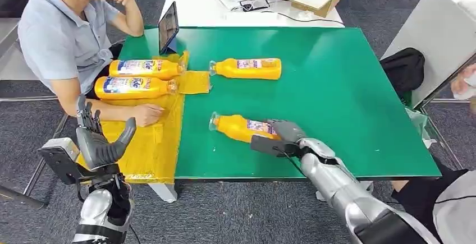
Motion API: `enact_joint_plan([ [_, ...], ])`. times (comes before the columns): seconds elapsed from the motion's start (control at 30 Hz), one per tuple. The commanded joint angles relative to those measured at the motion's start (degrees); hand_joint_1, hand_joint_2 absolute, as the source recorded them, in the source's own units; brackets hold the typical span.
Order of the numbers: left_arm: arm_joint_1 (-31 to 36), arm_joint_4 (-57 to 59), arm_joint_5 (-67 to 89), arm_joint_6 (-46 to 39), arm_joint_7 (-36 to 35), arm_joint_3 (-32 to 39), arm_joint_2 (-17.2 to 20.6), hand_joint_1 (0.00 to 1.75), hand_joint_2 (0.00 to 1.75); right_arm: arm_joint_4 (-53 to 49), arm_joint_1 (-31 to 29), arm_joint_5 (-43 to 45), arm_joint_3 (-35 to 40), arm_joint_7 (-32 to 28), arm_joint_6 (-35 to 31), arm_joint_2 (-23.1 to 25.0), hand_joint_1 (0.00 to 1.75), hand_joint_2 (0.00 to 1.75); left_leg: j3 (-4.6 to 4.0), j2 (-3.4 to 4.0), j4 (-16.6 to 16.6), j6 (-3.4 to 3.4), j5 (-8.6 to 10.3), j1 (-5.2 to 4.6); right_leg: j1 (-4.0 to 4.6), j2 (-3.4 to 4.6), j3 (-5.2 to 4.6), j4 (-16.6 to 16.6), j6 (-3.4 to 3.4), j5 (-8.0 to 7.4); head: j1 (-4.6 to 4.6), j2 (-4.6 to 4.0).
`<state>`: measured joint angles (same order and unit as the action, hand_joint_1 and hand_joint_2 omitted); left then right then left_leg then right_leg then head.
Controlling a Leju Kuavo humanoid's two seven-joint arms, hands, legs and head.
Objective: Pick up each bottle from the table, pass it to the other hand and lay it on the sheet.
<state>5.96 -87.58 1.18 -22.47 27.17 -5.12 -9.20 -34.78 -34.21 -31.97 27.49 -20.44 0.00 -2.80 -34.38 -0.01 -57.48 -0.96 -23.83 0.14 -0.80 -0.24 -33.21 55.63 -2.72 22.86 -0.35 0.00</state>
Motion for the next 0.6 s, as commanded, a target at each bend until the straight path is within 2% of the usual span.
enact_joint_plan([
  [0.03,-5.26,-0.41,0.9,6.09,0.4,-7.37,0.75,0.0,1.75,-39.09,20.11,10.34,-14.2,-5.59,-11.18,6.97,1.75,1.75,0.0,0.11,0.05,0.1,-0.06,0.07,0.07,0.14,-0.05,-0.01,0.11,0.03,0.02,0.0],
  [0.07,-6.85,-0.59,-0.77,8.61,0.21,-8.28,0.5,0.0,1.75,-41.84,21.04,11.39,-16.22,-7.84,-15.27,8.24,1.75,1.75,-0.03,0.09,0.05,0.15,-0.12,0.04,0.05,0.13,-0.12,0.06,0.18,0.13,-0.04,0.0],
  [0.1,-8.03,-0.64,-0.71,8.78,0.78,-8.82,0.21,0.0,1.75,-43.18,21.19,11.5,-16.39,-7.85,-15.62,8.08,1.75,1.75,-0.19,0.1,0.0,0.1,-0.09,-0.01,-0.01,0.14,-0.28,0.13,0.11,0.1,-0.02,0.0],
  [0.13,-9.79,0.21,-2.17,10.41,-0.09,-9.69,-0.01,0.0,1.75,-45.22,21.83,12.82,-18.27,-9.73,-18.74,9.18,1.75,1.75,-0.27,0.1,-0.04,0.14,-0.17,0.02,0.03,0.15,-0.35,0.18,0.17,0.17,-0.02,0.0],
  [0.23,-11.44,3.43,-2.9,10.67,0.33,-10.87,-0.14,0.0,1.75,-46.69,22.44,14.02,-18.73,-11.85,-20.47,9.59,1.75,1.75,-0.72,-0.03,0.03,0.1,0.0,0.0,-0.01,0.05,-0.75,0.13,0.07,0.12,-0.04,0.0],
  [0.3,-12.01,4.47,-2.19,11.55,1.95,-12.54,0.75,0.0,1.75,-45.06,22.13,13.79,-16.07,-12.62,-18.65,9.24,1.75,1.75,-0.55,-0.11,0.06,0.09,-0.06,-0.01,-0.02,-0.03,-0.55,0.08,0.08,0.22,-0.02,0.0],
  [0.4,-11.75,3.92,-1.65,12.46,2.77,-13.81,1.28,0.0,1.75,-41.87,21.35,12.92,-12.8,-13.52,-17.11,9.55,1.75,1.75,-0.75,0.02,0.05,0.08,-0.04,-0.02,-0.04,0.11,-0.75,0.09,0.09,0.14,0.0,0.0],
  [0.6,-11.38,3.63,-1.55,12.58,2.57,-13.93,1.31,0.0,1.75,-40.72,20.86,12.77,-12.3,-13.85,-17.47,9.67,1.75,1.75,-0.77,-0.03,0.04,0.08,-0.07,-0.03,-0.03,0.08,-0.78,0.08,0.14,0.15,0.0,0.0],
])
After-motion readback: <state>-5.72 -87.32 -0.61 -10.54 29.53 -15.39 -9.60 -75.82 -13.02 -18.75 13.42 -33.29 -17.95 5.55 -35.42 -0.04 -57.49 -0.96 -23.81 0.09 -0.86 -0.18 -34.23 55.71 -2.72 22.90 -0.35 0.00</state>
